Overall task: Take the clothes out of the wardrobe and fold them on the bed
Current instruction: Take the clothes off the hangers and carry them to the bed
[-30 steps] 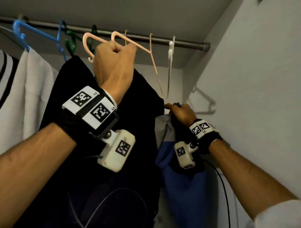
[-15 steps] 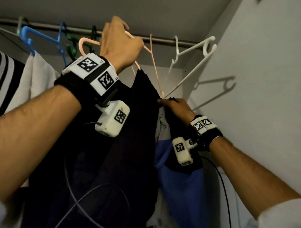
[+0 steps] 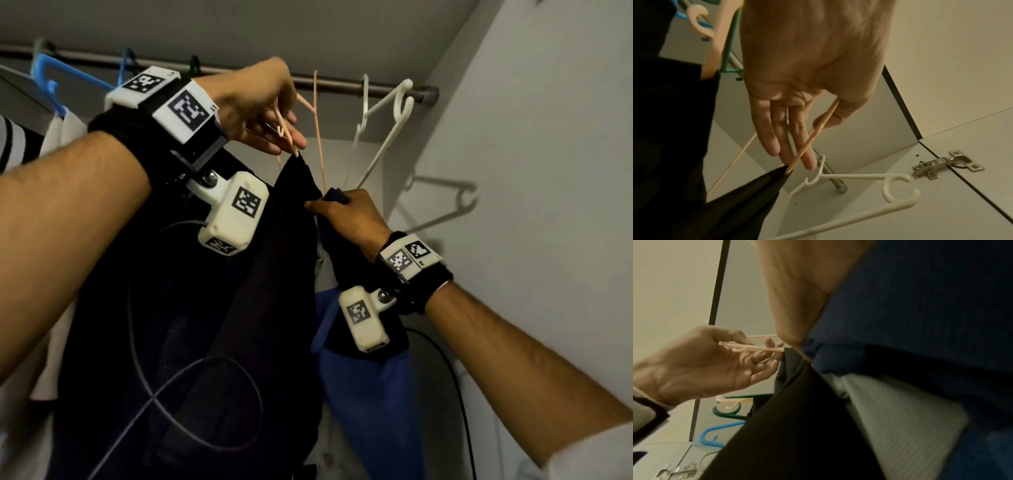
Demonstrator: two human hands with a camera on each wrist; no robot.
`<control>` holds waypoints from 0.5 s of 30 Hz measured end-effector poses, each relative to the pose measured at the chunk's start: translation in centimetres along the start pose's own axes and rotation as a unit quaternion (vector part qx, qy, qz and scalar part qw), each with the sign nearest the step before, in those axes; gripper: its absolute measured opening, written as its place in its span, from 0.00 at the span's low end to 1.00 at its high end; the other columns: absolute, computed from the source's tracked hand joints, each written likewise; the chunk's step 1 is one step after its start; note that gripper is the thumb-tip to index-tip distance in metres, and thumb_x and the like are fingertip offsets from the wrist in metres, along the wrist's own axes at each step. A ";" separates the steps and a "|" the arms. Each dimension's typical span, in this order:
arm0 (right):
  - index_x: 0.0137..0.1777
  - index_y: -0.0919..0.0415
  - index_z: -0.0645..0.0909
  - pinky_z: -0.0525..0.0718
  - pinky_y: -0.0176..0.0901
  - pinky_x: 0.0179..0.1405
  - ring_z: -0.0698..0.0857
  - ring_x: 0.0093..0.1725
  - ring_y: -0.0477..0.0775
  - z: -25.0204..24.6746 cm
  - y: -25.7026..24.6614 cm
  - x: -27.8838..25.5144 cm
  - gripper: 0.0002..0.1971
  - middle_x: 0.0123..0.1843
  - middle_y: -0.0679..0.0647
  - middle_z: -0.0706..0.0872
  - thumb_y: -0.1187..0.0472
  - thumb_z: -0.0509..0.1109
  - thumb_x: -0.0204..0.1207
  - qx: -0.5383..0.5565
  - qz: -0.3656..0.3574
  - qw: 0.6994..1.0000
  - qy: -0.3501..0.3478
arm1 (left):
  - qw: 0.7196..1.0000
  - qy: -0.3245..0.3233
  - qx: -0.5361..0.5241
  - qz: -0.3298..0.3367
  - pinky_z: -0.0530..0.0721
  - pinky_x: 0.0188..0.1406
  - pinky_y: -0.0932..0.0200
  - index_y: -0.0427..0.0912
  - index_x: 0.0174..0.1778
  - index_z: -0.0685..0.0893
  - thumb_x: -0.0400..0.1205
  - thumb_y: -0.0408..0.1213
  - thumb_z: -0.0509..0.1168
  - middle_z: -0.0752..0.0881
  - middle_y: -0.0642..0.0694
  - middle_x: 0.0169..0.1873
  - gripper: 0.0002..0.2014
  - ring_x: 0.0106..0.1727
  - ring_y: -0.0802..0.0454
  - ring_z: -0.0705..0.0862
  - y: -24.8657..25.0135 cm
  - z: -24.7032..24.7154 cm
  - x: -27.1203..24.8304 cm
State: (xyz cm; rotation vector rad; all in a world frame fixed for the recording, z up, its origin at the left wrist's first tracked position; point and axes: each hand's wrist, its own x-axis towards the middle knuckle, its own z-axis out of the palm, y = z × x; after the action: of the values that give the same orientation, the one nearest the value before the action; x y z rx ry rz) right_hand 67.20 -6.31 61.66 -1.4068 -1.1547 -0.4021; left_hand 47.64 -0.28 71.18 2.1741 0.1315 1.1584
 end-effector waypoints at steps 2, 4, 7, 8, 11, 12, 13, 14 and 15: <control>0.47 0.68 0.90 0.91 0.53 0.46 0.91 0.39 0.55 -0.1 0.3 0.0 0.15 0.43 0.61 0.93 0.53 0.81 0.76 -0.018 -0.006 1.000 -0.009 | 1.000 0.009 -0.002 -0.018 0.88 0.55 0.50 0.35 0.57 0.80 0.79 0.38 0.54 0.94 0.37 0.43 0.16 0.48 0.44 0.94 0.1 -0.1 0.4; 0.46 0.71 0.90 0.86 0.47 0.38 0.87 0.32 0.50 -0.4 0.5 -0.3 0.16 0.36 0.59 0.90 0.54 0.80 0.77 -0.043 -0.037 0.998 -0.018 | 0.999 0.027 0.009 -0.021 0.88 0.52 0.51 0.35 0.55 0.80 0.79 0.39 0.52 0.93 0.36 0.39 0.16 0.45 0.43 0.94 0.2 0.2 0.7; 0.44 0.75 0.89 0.80 0.42 0.30 0.83 0.27 0.47 -1.1 0.5 -1.1 0.17 0.30 0.57 0.86 0.56 0.80 0.78 -0.052 -0.073 0.996 -0.017 | 0.999 0.045 0.005 0.005 0.85 0.43 0.56 0.36 0.49 0.83 0.82 0.37 0.47 0.91 0.39 0.29 0.18 0.37 0.45 0.91 0.0 1.9 1.2; 0.43 0.77 0.88 0.78 0.42 0.29 0.82 0.27 0.48 -1.2 0.4 -1.5 0.18 0.30 0.59 0.85 0.57 0.80 0.78 -0.046 -0.087 0.995 -0.021 | 0.998 0.056 -0.005 0.014 0.84 0.38 0.59 0.37 0.46 0.83 0.84 0.37 0.46 0.90 0.40 0.25 0.19 0.33 0.45 0.89 -0.2 2.7 1.3; 0.32 0.74 0.81 0.73 0.44 0.28 0.78 0.26 0.50 -1.0 0.6 -3.2 0.19 0.26 0.58 0.80 0.61 0.79 0.79 -0.056 -0.141 0.987 -0.057 | 0.992 0.099 -0.081 0.014 0.82 0.32 0.62 0.35 0.39 0.83 0.84 0.32 0.47 0.88 0.39 0.22 0.19 0.27 0.46 0.88 -0.7 4.5 1.5; 0.27 0.68 0.78 0.72 0.43 0.27 0.76 0.25 0.47 -0.7 0.9 -3.9 0.20 0.23 0.51 0.78 0.63 0.78 0.79 -0.062 -0.157 0.983 -0.067 | 0.988 0.102 -0.112 0.008 0.83 0.34 0.62 0.34 0.39 0.82 0.83 0.30 0.47 0.89 0.37 0.25 0.18 0.29 0.45 0.91 -0.9 4.8 1.5; 0.25 0.62 0.76 0.72 0.41 0.28 0.75 0.25 0.44 -0.3 1.3 -4.6 0.21 0.22 0.45 0.77 0.65 0.78 0.79 -0.063 -0.166 0.981 -0.074 | 0.985 0.097 -0.140 0.001 0.84 0.37 0.61 0.34 0.39 0.81 0.81 0.29 0.47 0.91 0.35 0.29 0.17 0.33 0.44 0.93 -1.1 4.9 1.5; 0.25 0.59 0.76 0.73 0.40 0.29 0.75 0.25 0.42 -0.1 1.8 -5.2 0.21 0.22 0.43 0.78 0.66 0.77 0.79 -0.059 -0.167 0.981 -0.079 | 0.983 0.087 -0.164 -0.004 0.84 0.40 0.59 0.35 0.41 0.81 0.79 0.28 0.47 0.92 0.34 0.35 0.15 0.38 0.42 0.94 -1.5 4.9 1.4; 0.26 0.57 0.77 0.74 0.38 0.29 0.76 0.25 0.40 0.0 2.3 -5.8 0.20 0.23 0.41 0.79 0.66 0.77 0.79 -0.056 -0.162 0.982 -0.081 | 0.981 0.076 -0.180 -0.008 0.83 0.40 0.58 0.35 0.43 0.80 0.78 0.27 0.47 0.92 0.33 0.39 0.15 0.41 0.40 0.94 -1.7 4.9 1.4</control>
State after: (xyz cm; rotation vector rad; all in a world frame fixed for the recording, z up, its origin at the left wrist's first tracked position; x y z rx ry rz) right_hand 66.47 -8.09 55.76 -1.3689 -1.5234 -0.5982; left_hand 52.60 -0.89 69.21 1.7648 0.0027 1.2344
